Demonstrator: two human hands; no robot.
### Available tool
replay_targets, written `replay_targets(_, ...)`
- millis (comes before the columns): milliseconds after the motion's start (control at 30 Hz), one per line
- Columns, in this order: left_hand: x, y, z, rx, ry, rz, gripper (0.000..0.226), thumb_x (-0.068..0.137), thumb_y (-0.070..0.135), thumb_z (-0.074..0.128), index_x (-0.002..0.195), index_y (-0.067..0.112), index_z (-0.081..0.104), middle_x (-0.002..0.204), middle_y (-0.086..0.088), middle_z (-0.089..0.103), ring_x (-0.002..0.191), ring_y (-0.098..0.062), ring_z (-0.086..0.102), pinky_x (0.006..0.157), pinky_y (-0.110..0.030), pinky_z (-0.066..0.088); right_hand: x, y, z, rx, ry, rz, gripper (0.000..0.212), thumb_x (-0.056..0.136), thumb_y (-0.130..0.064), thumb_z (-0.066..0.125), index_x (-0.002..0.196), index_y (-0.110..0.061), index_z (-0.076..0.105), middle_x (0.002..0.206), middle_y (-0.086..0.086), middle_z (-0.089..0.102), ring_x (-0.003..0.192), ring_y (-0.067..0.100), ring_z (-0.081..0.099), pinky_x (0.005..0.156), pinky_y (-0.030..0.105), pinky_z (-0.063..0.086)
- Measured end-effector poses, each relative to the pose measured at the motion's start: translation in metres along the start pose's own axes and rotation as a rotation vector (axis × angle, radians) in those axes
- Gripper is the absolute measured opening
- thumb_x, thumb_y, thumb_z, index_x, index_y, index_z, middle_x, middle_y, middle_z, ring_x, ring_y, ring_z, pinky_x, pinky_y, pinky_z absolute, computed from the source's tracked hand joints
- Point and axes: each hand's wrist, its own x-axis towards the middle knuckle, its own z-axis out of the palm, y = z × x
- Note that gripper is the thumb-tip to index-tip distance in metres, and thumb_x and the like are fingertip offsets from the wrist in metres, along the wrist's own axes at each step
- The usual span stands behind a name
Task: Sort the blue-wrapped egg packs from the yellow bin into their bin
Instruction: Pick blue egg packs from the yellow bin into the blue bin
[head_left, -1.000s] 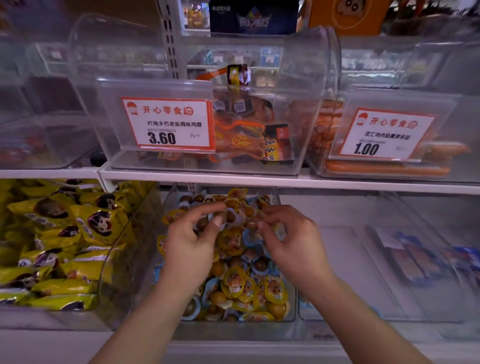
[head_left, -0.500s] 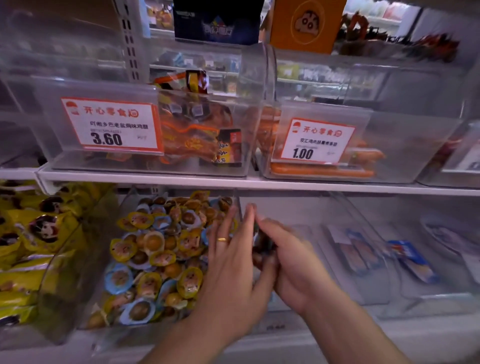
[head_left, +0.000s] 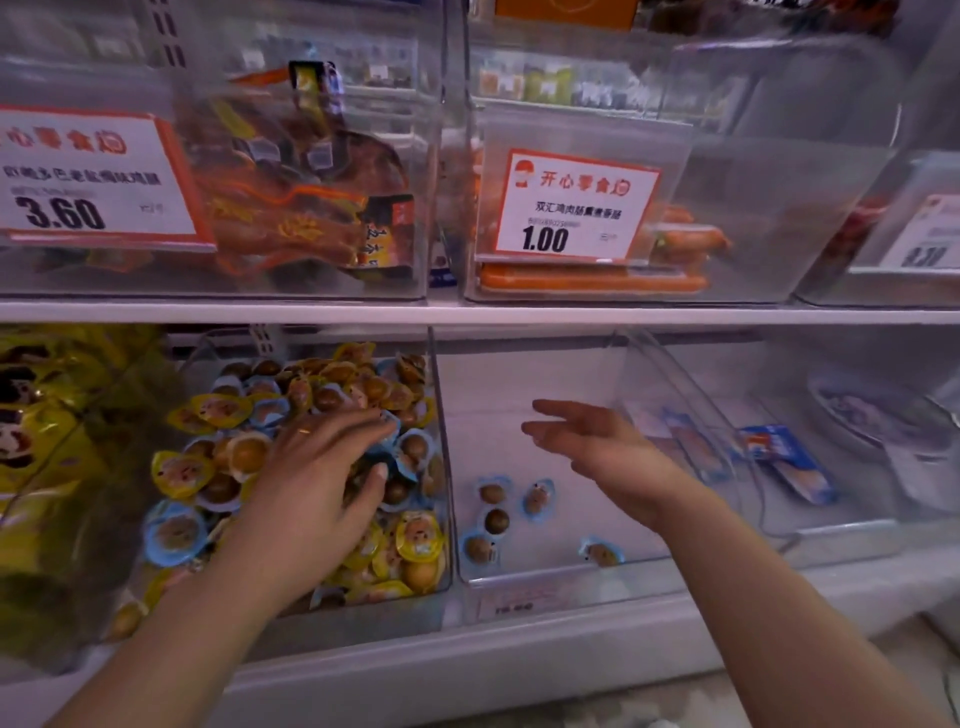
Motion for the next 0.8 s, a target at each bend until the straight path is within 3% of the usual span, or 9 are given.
replay_targets(100,-0.003,-0.005,-0.001,0.059,-0.061,-0.001,0.044,0.094,0.042,0.055,0.135,0.029,0.06,0.142,0.013,0.054,0.131,-0.015,0.049,0.111,-0.051,0.038,0.0,-0.011,0.007,-0.059,0.204,-0.172,0.03,0.094,-0.004,0.06,0.121,-0.014,0.068,0.105,0.004,0.077,0.101,0.02,0.07,0.084,0.035,0.055)
replay_targets(167,-0.006,-0.006,-0.001,0.076,-0.053,-0.004,0.04,0.092,0.036,0.066,0.131,0.027,0.063,0.138,0.012,0.057,0.127,-0.017,0.054,0.108,-0.05,0.041,-0.003,-0.016,0.022,-0.126,0.234,-0.307,0.03,0.093,-0.002,0.059,0.114,-0.02,0.07,0.107,0.0,0.076,0.101,0.015,0.07,0.09,0.031,0.054)
replay_targets(267,-0.008,-0.011,-0.003,0.089,-0.002,-0.006,0.031,0.085,0.031,0.076,0.115,0.024,0.072,0.121,0.008,0.066,0.109,-0.023,0.063,0.096,-0.048,0.05,-0.011,-0.026,0.056,-0.412,0.181,-0.554,0.032,0.09,-0.021,0.062,0.121,-0.025,0.068,0.119,-0.011,0.069,0.115,0.0,0.058,0.099,0.008,0.037)
replay_targets(300,-0.009,-0.013,-0.005,0.091,0.004,-0.008,0.028,0.084,0.034,0.076,0.111,0.024,0.073,0.117,0.008,0.067,0.106,-0.024,0.064,0.093,-0.046,0.051,-0.012,-0.027,0.069,-0.539,0.155,-0.638,0.038,0.088,-0.03,0.061,0.125,-0.024,0.066,0.124,-0.008,0.066,0.122,0.006,0.054,0.103,0.009,0.034)
replay_targets(367,-0.011,-0.018,-0.009,0.091,-0.002,-0.026,0.027,0.085,0.04,0.072,0.108,0.025,0.073,0.113,0.009,0.067,0.103,-0.023,0.063,0.089,-0.044,0.052,-0.013,-0.028,0.092,-0.814,0.09,-0.724,0.053,0.085,-0.044,0.058,0.134,-0.023,0.059,0.131,0.0,0.062,0.135,0.021,0.044,0.115,0.03,0.032)
replay_targets(433,-0.014,-0.023,-0.014,0.101,0.0,-0.055,0.028,0.083,0.042,0.067,0.107,0.029,0.072,0.11,0.011,0.065,0.1,-0.023,0.062,0.084,-0.042,0.053,-0.011,-0.028,0.11,-1.091,0.057,-0.684,0.065,0.087,-0.054,0.053,0.145,-0.024,0.047,0.143,0.001,0.052,0.147,0.027,0.028,0.123,0.047,0.016)
replay_targets(600,-0.019,-0.035,-0.02,0.211,0.047,-0.114,0.039,0.084,0.055,0.05,0.104,0.031,0.072,0.101,0.008,0.064,0.093,-0.026,0.061,0.082,-0.041,0.049,-0.002,-0.033,0.125,-1.453,0.05,-0.613,0.075,0.09,-0.063,0.045,0.153,-0.024,0.033,0.154,0.004,0.044,0.152,0.033,0.005,0.12,0.056,-0.01)
replay_targets(700,-0.017,-0.03,-0.019,0.189,0.034,-0.109,0.052,0.087,0.062,0.043,0.123,0.031,0.065,0.116,0.007,0.061,0.104,-0.025,0.057,0.091,-0.042,0.045,0.0,-0.038,0.134,-1.572,0.025,-0.587,0.072,0.09,-0.06,0.049,0.15,-0.022,0.041,0.151,0.012,0.047,0.151,0.04,0.004,0.119,0.058,-0.011)
replay_targets(800,-0.011,-0.016,-0.01,0.09,-0.059,0.002,0.061,0.089,0.061,0.039,0.145,0.037,0.041,0.144,0.007,0.047,0.127,-0.022,0.045,0.103,-0.04,0.04,-0.002,-0.036,0.134,-1.476,0.033,-0.592,0.059,0.09,-0.051,0.052,0.145,-0.027,0.049,0.151,0.011,0.047,0.152,0.037,0.006,0.12,0.053,-0.011)
